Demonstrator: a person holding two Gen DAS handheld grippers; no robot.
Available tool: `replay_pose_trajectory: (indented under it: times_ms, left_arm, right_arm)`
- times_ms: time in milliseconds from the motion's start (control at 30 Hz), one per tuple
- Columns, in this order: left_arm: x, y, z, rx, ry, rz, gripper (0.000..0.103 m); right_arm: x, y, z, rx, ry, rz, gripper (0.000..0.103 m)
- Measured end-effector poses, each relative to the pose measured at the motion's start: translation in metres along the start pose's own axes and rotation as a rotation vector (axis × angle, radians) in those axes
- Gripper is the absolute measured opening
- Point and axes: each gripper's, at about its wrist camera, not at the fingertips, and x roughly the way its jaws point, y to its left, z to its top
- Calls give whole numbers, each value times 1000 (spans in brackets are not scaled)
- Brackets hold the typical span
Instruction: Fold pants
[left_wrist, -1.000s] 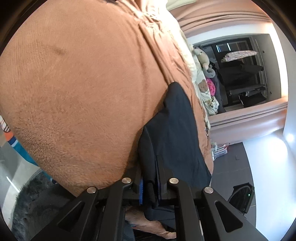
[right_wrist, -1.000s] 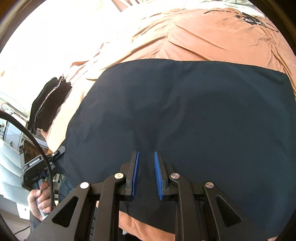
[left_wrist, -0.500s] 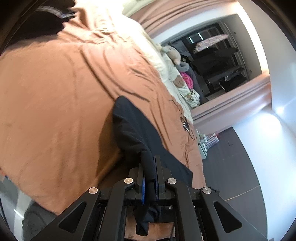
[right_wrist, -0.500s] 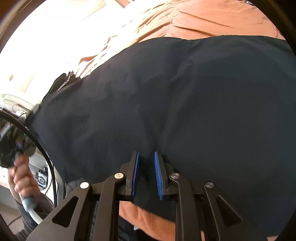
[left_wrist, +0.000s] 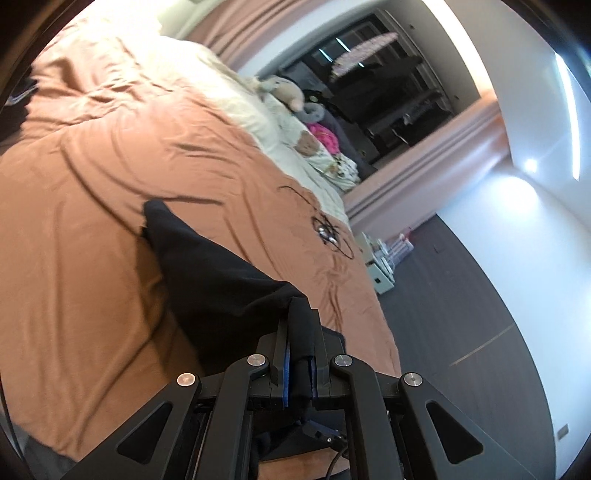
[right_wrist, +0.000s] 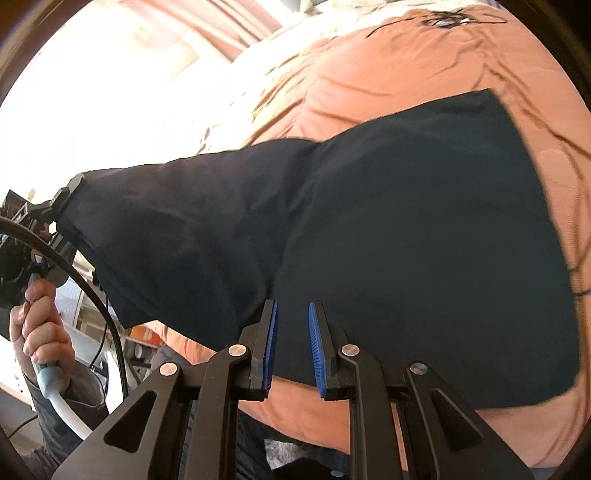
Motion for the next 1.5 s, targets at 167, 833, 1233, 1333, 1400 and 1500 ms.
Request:
replay_pose_trajectory:
  times_ms: [167, 833, 1233, 1333, 1400, 1500]
  left_arm:
    - [27, -31, 1, 50, 39, -53, 7]
    - [112, -123, -42, 172, 261, -266, 7]
    - [177, -140, -121, 245, 554, -230, 8]
    - [181, -130, -128, 216, 604, -231, 19]
    - [177, -127, -128, 217, 602, -237, 41]
    - [164, -125, -124, 229, 568, -238, 59]
  right_arm:
    - [-32, -18, -5, 36, -52, -31, 30]
    - [-116, -69, -39, 196, -188, -132, 46]
    - [-152, -85, -52, 248, -239, -135, 46]
    - [-151, -89, -53, 258, -239, -120, 46]
    - [-148, -89, -53, 259, -236, -107, 46]
    - [-141, -91, -50, 255, -231, -93, 46]
